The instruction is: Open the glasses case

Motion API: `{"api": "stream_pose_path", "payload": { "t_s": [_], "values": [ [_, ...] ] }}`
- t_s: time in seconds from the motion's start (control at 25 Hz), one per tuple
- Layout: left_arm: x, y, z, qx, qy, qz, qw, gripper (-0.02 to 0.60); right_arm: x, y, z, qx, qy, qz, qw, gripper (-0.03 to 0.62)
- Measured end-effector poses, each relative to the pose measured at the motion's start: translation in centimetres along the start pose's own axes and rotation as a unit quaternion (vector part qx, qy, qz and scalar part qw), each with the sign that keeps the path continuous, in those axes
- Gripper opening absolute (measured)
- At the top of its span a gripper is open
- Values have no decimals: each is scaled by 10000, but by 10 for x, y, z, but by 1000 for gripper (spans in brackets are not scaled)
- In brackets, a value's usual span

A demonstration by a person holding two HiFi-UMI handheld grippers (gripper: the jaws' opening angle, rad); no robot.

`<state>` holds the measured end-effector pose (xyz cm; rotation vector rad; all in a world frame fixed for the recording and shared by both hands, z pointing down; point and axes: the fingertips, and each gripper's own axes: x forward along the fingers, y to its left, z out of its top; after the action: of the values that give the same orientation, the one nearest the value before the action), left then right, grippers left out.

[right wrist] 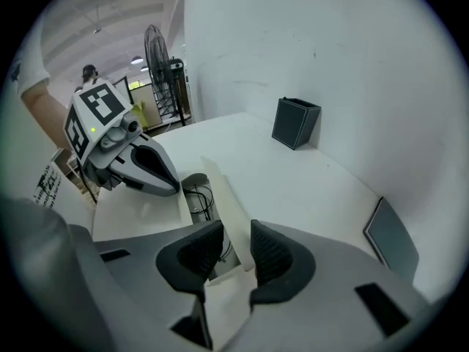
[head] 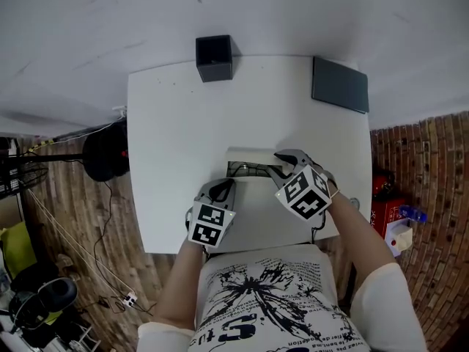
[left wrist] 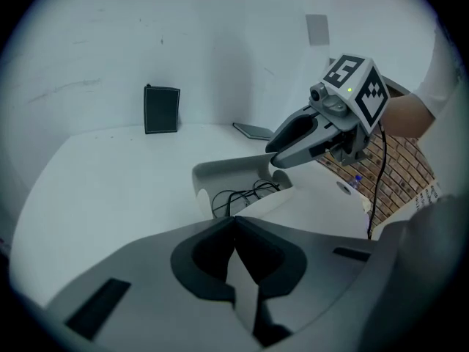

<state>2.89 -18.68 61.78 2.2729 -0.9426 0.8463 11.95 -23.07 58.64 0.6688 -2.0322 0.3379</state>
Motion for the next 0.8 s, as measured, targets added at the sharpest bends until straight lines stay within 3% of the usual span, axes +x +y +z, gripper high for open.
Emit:
{"api": "stream_pose_path", "payload": {
  "t_s": [0.32,0.8],
  "values": [
    [0,-1,1,-56,29,76,10000,14,-3,-21,1,180,-33,1,9998,89],
    [2,-1,1,-98,21,263,9996,14,8,-45,4,306,-159,26,9994,92]
  ]
}}
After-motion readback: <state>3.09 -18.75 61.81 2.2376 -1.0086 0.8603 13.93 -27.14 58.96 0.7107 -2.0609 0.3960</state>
